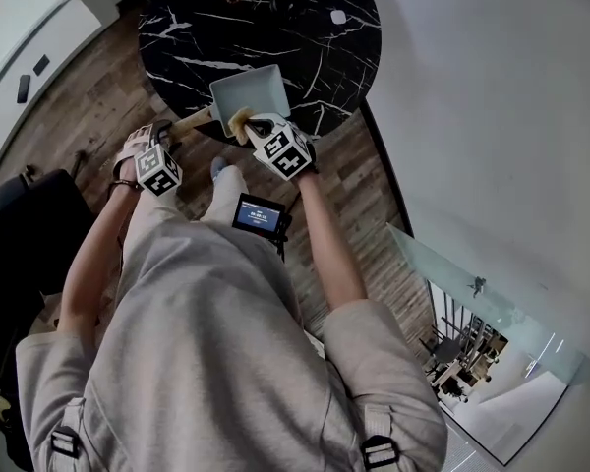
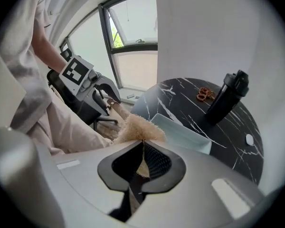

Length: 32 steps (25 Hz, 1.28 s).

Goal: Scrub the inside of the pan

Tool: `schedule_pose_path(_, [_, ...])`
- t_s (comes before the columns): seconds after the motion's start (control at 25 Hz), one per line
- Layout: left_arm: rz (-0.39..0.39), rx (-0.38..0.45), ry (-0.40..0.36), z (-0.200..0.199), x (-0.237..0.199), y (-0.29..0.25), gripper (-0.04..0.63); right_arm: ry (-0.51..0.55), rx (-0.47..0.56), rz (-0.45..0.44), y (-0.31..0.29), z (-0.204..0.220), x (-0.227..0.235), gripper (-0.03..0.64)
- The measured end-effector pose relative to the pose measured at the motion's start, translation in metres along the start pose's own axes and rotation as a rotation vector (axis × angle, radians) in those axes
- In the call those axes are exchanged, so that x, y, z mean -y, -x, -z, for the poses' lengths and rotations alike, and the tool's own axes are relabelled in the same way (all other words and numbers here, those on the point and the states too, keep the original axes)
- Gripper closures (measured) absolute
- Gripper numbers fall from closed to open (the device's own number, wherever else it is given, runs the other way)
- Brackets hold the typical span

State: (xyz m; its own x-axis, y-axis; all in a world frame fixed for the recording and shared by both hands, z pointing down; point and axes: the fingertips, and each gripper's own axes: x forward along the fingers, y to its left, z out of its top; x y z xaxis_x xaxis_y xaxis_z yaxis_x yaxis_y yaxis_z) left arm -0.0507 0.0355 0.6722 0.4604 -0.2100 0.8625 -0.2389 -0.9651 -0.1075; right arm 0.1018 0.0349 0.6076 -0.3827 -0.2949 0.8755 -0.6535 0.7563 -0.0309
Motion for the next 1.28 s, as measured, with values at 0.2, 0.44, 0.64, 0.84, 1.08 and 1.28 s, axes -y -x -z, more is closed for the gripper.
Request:
schedule_pose_path(0.2, [-0.108,-0.026,0.037,-0.014,0.013,0.024,0.359,-0.009,0.194,0.050,0.043,-0.008,-0.005,0.594])
schedule_pose_path(0.44, [-0.266,0.174,0.311,-0.079,0.044,0.073,0.377,-0.010,0.446,0.127,0.120,-0.003,-0.007,0.594])
schedule_pose_path(0.64, [-0.314,0.396,0.423,-0.154,0.083,0.126,0.428,-0.013,0.608,0.177,0.196,0.012,-0.017,0.594])
schedule_pose_path(0.84, [-0.387,0.538,0.416,-0.205,0.101,0.175,0.457,-0.060,0.742,0.215,0.260,0.022,-0.018,0.592])
schedule_pose_path(1.08, [-0.426,0.621,0.421,-0.200,0.109,0.219,0.481,-0.043,0.846,0.275,0.298,-0.001,-0.039,0.591])
schedule_pose_path(1.28, [-0.437,0.658,0.408,-0.182,0.110,0.244,0.492,-0.006,0.892,0.304,0.316,-0.039,-0.066,0.589])
